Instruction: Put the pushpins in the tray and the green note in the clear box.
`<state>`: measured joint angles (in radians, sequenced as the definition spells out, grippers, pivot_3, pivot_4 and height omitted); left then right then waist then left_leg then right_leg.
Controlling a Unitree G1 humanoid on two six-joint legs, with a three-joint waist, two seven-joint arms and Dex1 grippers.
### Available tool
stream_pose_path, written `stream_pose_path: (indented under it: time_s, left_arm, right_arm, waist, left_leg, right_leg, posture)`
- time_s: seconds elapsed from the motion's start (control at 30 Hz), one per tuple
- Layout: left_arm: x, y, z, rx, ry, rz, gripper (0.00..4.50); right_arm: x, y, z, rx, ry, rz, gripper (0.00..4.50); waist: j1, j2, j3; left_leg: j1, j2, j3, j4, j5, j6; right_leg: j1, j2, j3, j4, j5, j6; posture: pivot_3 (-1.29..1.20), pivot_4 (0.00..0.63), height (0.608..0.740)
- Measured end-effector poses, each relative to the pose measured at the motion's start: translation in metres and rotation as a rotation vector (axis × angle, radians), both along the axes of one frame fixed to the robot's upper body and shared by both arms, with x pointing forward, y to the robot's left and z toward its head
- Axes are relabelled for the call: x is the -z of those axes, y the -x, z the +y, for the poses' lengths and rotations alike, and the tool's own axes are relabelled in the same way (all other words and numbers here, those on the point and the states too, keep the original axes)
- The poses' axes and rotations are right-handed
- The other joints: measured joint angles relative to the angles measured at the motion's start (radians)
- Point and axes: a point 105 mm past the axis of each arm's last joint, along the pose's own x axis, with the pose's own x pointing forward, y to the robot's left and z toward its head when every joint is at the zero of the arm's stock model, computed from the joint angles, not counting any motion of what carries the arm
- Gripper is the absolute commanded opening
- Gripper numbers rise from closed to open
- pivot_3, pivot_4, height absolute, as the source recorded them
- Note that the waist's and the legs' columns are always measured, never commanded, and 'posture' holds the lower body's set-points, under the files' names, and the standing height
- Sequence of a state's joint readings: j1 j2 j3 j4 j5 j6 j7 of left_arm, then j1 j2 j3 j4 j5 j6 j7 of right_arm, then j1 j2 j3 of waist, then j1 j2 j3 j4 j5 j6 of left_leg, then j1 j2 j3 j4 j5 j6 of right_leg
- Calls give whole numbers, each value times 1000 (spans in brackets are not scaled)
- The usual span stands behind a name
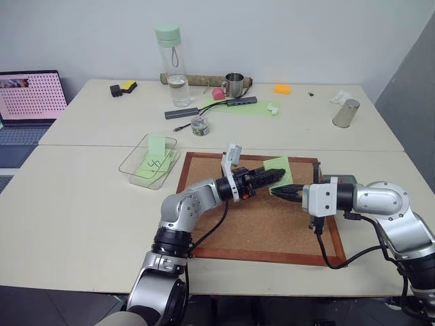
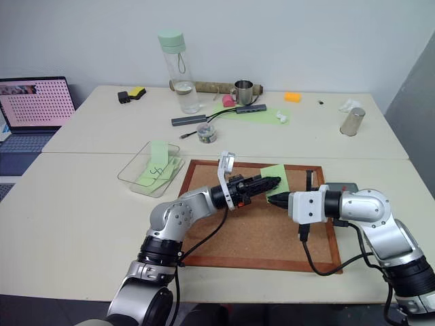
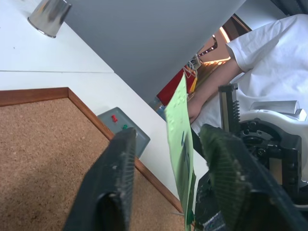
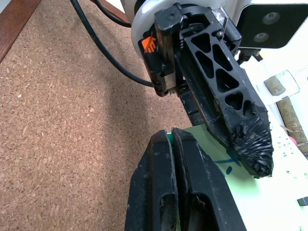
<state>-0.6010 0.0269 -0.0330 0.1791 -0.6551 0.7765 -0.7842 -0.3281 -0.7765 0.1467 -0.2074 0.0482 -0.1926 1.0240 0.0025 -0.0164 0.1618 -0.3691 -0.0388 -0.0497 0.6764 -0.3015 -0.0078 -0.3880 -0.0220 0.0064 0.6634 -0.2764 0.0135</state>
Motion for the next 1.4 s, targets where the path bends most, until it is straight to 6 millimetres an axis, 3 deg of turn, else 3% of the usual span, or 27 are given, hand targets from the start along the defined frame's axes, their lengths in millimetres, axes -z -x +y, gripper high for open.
stream_pose_path:
  time_s: [0.27, 0.53, 0.73, 0.97, 1.07, 1.17, 1.3, 1.4]
  left_arm:
    - [2, 3, 1, 25, -14, -15, 35]
    - [4, -1, 1, -3, -51, -68, 35]
    - [20, -13, 4, -84, -114, -95, 35]
    - [41, -25, 12, -172, -201, -108, 35]
    - [41, -26, 14, -181, -211, -119, 35]
    - [40, -23, 18, -182, -221, -143, 35]
    - [28, -16, 22, -178, -227, -223, 35]
    - [21, -13, 24, -174, -238, -265, 35]
  right_arm:
    - [3, 1, 4, -13, 2, -3, 0]
    - [2, 0, 6, -8, -16, -15, 0]
    - [-5, -4, 3, 22, -69, -23, 0]
    - [-19, 1, -6, 127, -246, 73, 0]
    - [-24, -4, -21, 218, -291, 99, 0]
    - [-22, -15, -50, 397, -321, 140, 0]
    - [3, -28, -108, 724, -336, 245, 0]
    - [26, -33, -131, 887, -352, 321, 0]
  waist:
    - [0, 0, 0]
    - [0, 0, 0]
    - [2, 0, 0]
    - [6, 0, 0]
    - [8, 0, 0]
    - [9, 0, 0]
    - [12, 0, 0]
    - [12, 1, 0]
  left_leg:
    - [0, 0, 0, 0, 0, 0]
    - [0, 0, 0, 0, 0, 0]
    - [0, 0, 0, 0, 0, 0]
    - [-1, 0, 0, 0, 0, 0]
    - [-1, 0, 0, 0, 0, 1]
    - [-1, 0, 0, 0, 0, 1]
    - [-1, 0, 0, 0, 0, 1]
    - [-1, 0, 1, 0, -1, 1]
  right_leg:
    - [0, 0, 0, 0, 0, 0]
    - [0, 0, 0, 0, 0, 0]
    - [0, 0, 0, 0, 0, 0]
    - [0, 0, 0, 0, 0, 0]
    - [0, 0, 0, 0, 0, 0]
    - [0, 0, 0, 0, 0, 0]
    - [0, 0, 1, 0, 0, 0]
    - [0, 0, 1, 1, 0, 0]
  posture:
    - [0, 150, 740]
    - [0, 150, 740]
    - [0, 150, 740]
    - [0, 150, 740]
    - [0, 150, 740]
    - [0, 150, 740]
    - [0, 150, 740]
    - [0, 150, 740]
